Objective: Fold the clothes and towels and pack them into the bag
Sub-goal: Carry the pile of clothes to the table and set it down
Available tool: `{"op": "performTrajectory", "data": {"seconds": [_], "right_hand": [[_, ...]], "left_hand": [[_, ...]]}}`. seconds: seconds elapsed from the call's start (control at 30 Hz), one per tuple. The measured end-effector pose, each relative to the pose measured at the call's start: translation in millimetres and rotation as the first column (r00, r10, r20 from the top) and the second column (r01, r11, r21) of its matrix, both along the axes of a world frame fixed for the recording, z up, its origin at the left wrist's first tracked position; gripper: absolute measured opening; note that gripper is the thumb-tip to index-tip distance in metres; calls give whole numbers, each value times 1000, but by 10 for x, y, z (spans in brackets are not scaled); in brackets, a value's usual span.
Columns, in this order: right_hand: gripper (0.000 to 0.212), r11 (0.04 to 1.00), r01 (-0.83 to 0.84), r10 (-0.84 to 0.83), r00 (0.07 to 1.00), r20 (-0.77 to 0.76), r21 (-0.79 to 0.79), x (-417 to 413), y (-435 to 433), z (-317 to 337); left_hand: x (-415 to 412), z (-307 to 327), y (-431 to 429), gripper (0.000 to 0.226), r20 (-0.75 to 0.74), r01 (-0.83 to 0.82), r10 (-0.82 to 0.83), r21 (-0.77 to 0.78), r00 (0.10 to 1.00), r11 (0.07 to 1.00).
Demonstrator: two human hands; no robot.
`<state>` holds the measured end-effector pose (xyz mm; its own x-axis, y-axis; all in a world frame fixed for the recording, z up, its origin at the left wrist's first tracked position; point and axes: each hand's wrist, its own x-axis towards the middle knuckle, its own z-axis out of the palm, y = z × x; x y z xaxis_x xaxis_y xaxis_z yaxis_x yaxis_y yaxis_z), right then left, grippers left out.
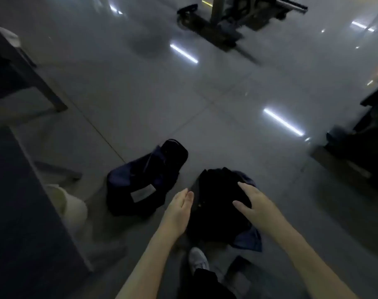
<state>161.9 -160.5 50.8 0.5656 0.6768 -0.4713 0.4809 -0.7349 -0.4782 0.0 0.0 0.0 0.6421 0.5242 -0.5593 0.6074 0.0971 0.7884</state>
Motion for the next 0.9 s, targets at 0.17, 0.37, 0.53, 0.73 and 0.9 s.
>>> {"op": "performTrajectory", "data": {"seconds": [0.17, 0.37, 0.53, 0.73, 0.9], "right_hand": [[68, 973, -133, 134, 991, -9, -189, 67, -100, -738], [77, 905, -303, 304, 952, -45, -299, 292, -112, -1320], [81, 825, -442, 459, 888, -40, -351, 442, -6, -1527], [84, 765, -497, 546, 838, 2, -410, 646, 82, -1723], [88, 746, -491, 542, 840, -18, -450, 1022, 192, -2229]], "left_hand": [[33, -837, -166, 54, -28, 17, -18, -11, 999, 1000], [83, -1489, -341, 55, 19, -3, 2, 43, 1000, 999], [28, -1660, -516, 55, 51, -61, 56, 111, 997, 992], [121, -1915, -594, 55, -4, -42, 42, 91, 999, 995], [456, -2396, -481, 57, -97, -23, 22, -8, 995, 1000]]}}
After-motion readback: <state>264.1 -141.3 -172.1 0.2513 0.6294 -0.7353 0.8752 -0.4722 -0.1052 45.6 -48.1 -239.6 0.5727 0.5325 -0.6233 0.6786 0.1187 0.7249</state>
